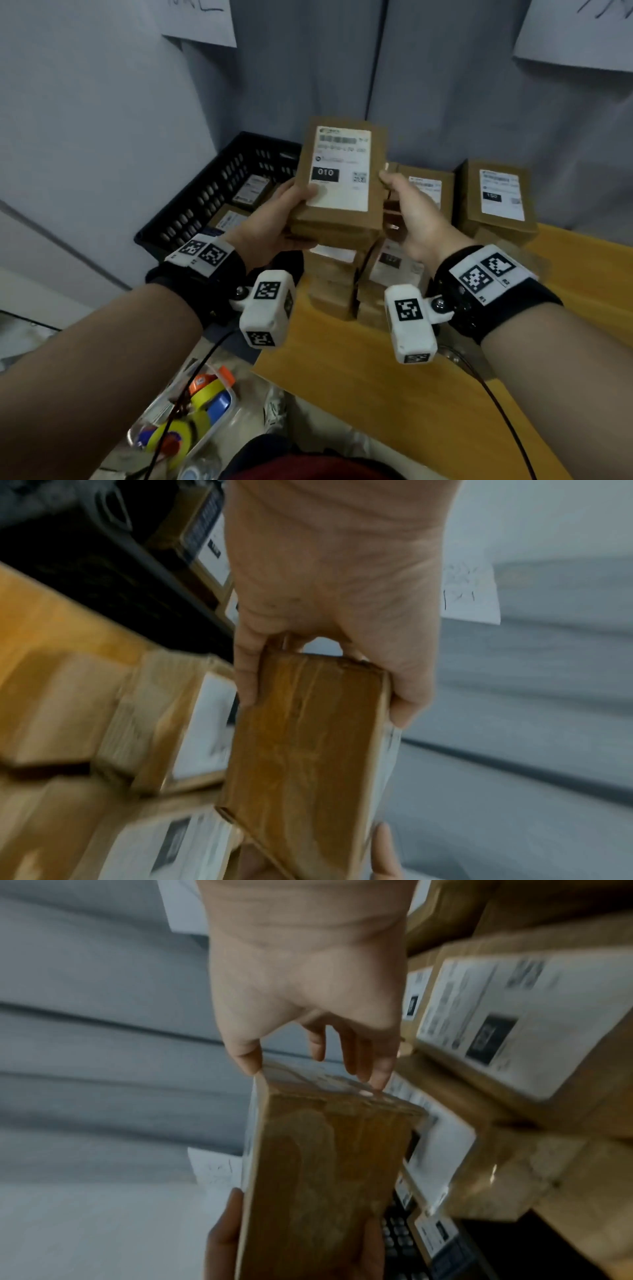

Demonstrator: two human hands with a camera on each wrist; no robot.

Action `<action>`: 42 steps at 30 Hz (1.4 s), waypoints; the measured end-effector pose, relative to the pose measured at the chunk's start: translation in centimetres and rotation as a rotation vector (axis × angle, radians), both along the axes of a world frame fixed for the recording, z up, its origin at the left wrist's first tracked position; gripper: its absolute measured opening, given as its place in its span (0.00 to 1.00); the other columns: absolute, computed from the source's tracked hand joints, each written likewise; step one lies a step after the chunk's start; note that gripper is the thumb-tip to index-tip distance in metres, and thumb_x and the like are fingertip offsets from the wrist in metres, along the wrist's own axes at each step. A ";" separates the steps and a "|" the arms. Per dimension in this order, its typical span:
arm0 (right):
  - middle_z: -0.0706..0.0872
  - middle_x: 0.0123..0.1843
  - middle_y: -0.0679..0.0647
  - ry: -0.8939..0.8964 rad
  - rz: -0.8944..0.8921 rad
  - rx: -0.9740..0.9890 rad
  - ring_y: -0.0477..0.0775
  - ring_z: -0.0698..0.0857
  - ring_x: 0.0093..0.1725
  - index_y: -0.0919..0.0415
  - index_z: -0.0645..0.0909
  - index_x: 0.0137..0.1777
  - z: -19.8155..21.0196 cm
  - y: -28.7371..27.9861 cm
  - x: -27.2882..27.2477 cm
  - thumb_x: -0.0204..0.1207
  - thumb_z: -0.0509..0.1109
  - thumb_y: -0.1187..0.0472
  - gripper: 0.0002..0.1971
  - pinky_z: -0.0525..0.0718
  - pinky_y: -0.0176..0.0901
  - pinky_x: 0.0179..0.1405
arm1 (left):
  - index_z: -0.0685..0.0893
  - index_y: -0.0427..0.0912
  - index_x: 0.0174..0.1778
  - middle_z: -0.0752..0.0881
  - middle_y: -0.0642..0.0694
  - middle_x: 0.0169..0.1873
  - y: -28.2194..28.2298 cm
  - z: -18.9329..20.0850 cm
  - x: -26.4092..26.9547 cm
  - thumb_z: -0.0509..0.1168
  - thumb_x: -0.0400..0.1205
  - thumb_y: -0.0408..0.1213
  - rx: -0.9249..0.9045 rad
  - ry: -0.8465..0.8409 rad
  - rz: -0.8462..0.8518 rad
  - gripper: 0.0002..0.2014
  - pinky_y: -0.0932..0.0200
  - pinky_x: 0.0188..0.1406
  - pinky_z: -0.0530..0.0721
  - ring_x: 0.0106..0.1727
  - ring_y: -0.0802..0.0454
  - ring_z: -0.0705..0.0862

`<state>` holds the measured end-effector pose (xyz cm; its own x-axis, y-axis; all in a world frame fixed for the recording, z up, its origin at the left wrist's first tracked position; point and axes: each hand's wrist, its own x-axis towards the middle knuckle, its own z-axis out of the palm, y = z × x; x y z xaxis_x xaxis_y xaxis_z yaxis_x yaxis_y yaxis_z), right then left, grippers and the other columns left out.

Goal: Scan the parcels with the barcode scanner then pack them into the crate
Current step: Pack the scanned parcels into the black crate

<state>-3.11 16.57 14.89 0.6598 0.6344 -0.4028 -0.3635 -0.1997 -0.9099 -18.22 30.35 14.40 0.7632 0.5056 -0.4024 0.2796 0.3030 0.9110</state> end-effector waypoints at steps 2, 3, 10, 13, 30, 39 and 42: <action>0.90 0.54 0.52 0.017 0.080 0.014 0.56 0.88 0.57 0.54 0.82 0.65 0.1 2.6 -1.3 0.75 0.69 0.43 0.22 0.85 0.51 0.61 | 0.74 0.59 0.72 0.82 0.47 0.67 2.5 -0.1 -1.5 0.65 0.79 0.54 -0.019 -0.017 0.110 0.24 0.45 0.52 0.88 0.65 0.45 0.83; 0.90 0.54 0.52 0.031 0.124 0.018 0.56 0.87 0.58 0.54 0.83 0.62 0.2 3.9 -2.1 0.77 0.69 0.45 0.19 0.84 0.52 0.62 | 0.74 0.58 0.72 0.82 0.47 0.67 3.9 -0.3 -2.3 0.65 0.79 0.55 -0.016 -0.015 0.157 0.25 0.45 0.52 0.88 0.64 0.45 0.83; 0.75 0.73 0.53 0.126 0.335 -0.092 0.62 0.73 0.73 0.49 0.75 0.62 -1.7 13.5 -7.4 0.79 0.70 0.47 0.15 0.75 0.57 0.72 | 0.69 0.53 0.74 0.82 0.46 0.65 12.9 -2.7 -7.2 0.68 0.75 0.59 0.035 0.129 0.355 0.33 0.49 0.45 0.89 0.60 0.47 0.86; 0.77 0.65 0.48 0.132 0.302 -0.152 0.57 0.75 0.70 0.52 0.77 0.57 -3.7 17.4 -9.2 0.82 0.68 0.53 0.08 0.77 0.53 0.68 | 0.69 0.50 0.74 0.82 0.46 0.63 16.7 -4.2 -8.9 0.68 0.77 0.57 0.144 0.282 0.336 0.31 0.52 0.46 0.87 0.57 0.50 0.84; 0.77 0.42 0.47 -0.317 -0.198 -0.484 0.46 0.79 0.39 0.59 0.75 0.66 -13.0 26.0 -1.9 0.82 0.64 0.61 0.14 0.78 0.41 0.41 | 0.67 0.51 0.78 0.75 0.46 0.71 25.3 -18.6 0.1 0.69 0.78 0.52 -0.007 0.603 -0.195 0.33 0.50 0.52 0.80 0.64 0.44 0.78; 0.75 0.41 0.43 -0.386 -0.150 -0.554 0.50 0.82 0.49 0.58 0.75 0.65 -14.0 27.0 -1.3 0.81 0.65 0.60 0.13 0.80 0.39 0.44 | 0.73 0.48 0.67 0.81 0.43 0.61 26.3 -20.7 1.7 0.63 0.82 0.51 -0.125 0.630 -0.312 0.20 0.49 0.49 0.85 0.55 0.46 0.82; 0.74 0.39 0.42 -0.412 -0.119 -0.567 0.47 0.81 0.45 0.59 0.75 0.65 -14.2 27.1 -1.6 0.81 0.65 0.60 0.14 0.81 0.40 0.44 | 0.81 0.49 0.55 0.86 0.42 0.55 27.2 -20.0 1.4 0.61 0.82 0.54 -0.298 0.619 -0.320 0.14 0.47 0.60 0.83 0.57 0.44 0.84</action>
